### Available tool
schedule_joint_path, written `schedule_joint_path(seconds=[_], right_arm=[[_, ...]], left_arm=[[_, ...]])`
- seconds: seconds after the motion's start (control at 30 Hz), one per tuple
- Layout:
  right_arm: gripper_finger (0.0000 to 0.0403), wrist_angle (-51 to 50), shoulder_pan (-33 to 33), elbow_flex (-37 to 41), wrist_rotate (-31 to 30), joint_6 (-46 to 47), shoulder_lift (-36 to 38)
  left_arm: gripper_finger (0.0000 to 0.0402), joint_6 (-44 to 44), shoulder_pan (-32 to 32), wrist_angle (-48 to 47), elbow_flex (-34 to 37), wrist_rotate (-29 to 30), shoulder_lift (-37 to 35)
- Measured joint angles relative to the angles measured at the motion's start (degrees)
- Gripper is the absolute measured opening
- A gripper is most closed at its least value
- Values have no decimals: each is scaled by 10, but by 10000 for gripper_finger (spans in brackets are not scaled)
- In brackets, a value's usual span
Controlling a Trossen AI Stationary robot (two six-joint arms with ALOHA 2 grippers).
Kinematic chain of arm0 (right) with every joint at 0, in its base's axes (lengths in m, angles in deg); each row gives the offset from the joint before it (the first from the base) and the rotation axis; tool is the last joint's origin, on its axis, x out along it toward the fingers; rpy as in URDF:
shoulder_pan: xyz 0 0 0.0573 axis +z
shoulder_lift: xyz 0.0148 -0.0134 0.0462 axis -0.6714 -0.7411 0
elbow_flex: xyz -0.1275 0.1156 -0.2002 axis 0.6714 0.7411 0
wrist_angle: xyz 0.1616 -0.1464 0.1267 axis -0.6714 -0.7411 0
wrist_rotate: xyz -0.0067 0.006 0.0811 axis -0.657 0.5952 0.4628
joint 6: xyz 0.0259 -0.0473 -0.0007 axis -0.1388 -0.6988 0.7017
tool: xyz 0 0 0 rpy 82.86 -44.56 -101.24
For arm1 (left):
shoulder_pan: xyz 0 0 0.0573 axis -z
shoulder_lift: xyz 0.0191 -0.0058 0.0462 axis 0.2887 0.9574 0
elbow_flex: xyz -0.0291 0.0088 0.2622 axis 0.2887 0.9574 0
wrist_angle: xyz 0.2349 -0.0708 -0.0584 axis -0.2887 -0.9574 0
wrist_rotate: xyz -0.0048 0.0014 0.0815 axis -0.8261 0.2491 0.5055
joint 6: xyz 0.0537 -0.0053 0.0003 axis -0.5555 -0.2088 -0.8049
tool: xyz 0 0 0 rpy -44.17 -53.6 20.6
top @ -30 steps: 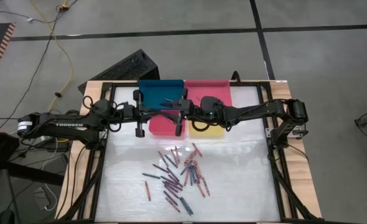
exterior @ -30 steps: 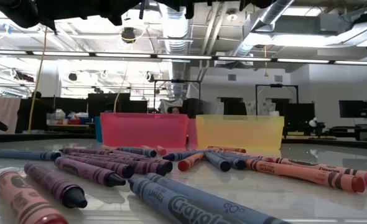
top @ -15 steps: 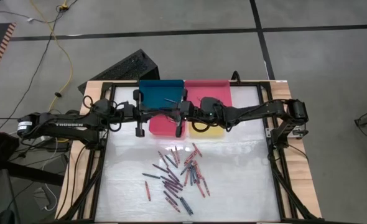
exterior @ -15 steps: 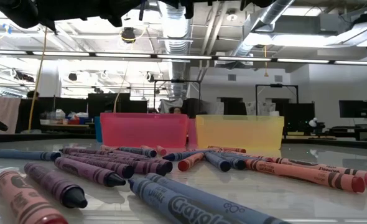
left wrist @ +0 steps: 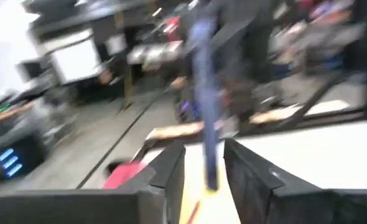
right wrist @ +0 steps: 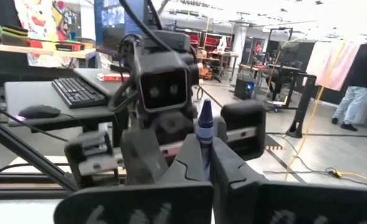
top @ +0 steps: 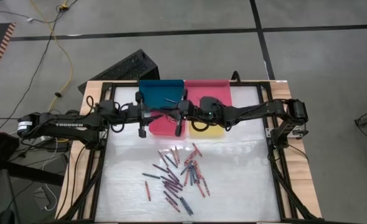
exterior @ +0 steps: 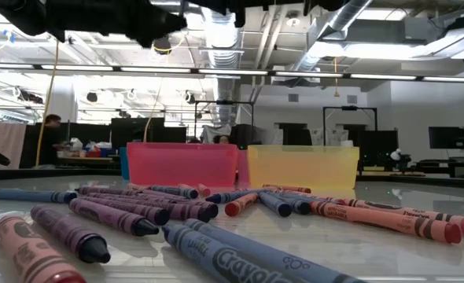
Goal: Sort crayons
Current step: Put the blue crayon into the blue bin
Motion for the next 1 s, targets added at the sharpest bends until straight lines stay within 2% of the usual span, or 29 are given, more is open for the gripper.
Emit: schedule_joint_path(seconds=[0.1, 0.27, 0.37, 0.47, 0.57, 0.73, 1.0], right_arm=[[1, -27, -6, 0, -22, -7, 0], [1, -106, -30, 0, -110, -9, 0], [0, -119, -60, -1, -120, 12, -12], [0, -122, -95, -1, -112, 44, -37], [0, -126, -130, -2, -78, 82, -72], [0, -169, -174, -39, -40, 129, -132], [1, -382, -202, -179, -11, 137, -201]], left_arm=[[128, -9, 0, -37, 0, 73, 0], [153, -17, 0, -115, 0, 202, 0], [159, -4, 0, -153, 0, 244, 0], [160, 12, 0, -166, 0, 250, 0], [160, 25, 0, -177, 0, 250, 0], [160, 40, 0, -197, 0, 250, 0], [160, 63, 0, -208, 0, 248, 0]])
